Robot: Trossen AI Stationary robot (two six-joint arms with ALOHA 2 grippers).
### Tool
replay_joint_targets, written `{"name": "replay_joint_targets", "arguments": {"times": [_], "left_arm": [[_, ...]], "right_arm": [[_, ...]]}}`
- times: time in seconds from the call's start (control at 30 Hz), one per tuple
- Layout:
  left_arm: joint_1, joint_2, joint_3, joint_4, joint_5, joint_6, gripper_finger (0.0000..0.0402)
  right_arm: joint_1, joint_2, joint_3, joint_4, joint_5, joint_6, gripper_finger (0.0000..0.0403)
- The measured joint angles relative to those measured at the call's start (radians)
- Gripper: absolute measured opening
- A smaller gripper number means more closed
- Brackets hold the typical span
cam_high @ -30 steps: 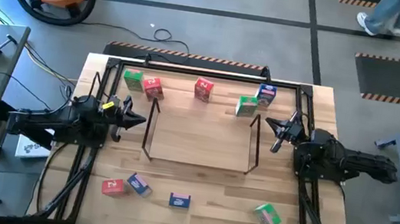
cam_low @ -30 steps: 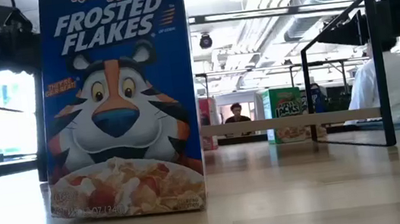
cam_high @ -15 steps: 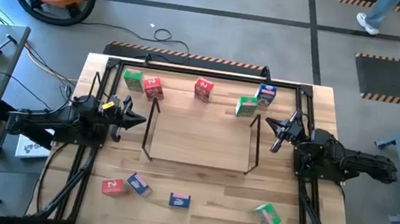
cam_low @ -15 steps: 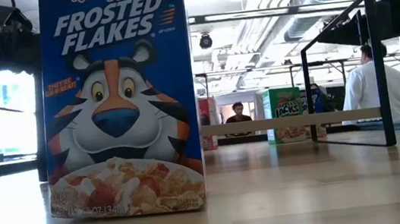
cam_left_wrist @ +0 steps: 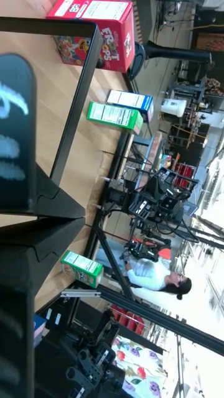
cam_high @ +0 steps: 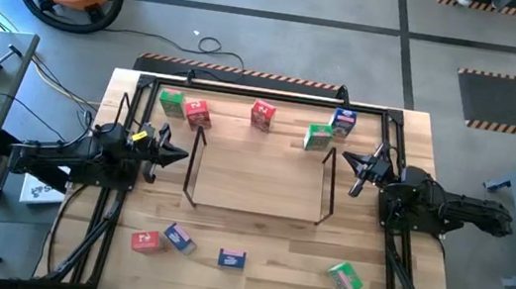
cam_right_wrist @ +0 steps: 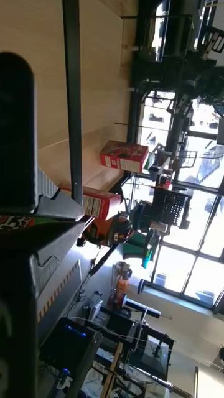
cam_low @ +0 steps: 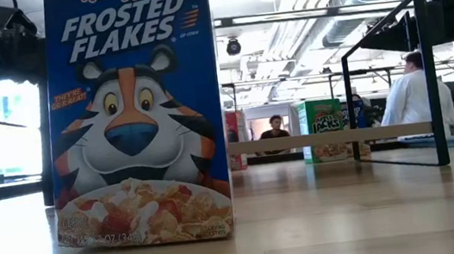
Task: Stack cereal on shelf
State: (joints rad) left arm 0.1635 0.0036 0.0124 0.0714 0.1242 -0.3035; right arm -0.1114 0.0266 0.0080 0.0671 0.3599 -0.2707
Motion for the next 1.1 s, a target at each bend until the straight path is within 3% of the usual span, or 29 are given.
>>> {"name": "replay_joint_targets", "arguments": {"times": [0.3, 0.5, 1.1], "left_arm": [[0.0, 0.001, -0.001, 0.013, -0.008, 0.046, 0.0001], [0.0, 0.001, -0.001, 0.116, -0.016, 0.147, 0.0001], [0.0, 0.001, 0.0, 0.43, -0.057, 0.245, 0.0001]], "right_arm": [[0.0, 0.0, 0.0, 0.0, 0.0, 0.0, 0.0007], [0.0, 0.0, 0.0, 0.0, 0.0, 0.0, 0.0007], [0.0, 0.0, 0.0, 0.0, 0.0, 0.0, 0.0007]]}}
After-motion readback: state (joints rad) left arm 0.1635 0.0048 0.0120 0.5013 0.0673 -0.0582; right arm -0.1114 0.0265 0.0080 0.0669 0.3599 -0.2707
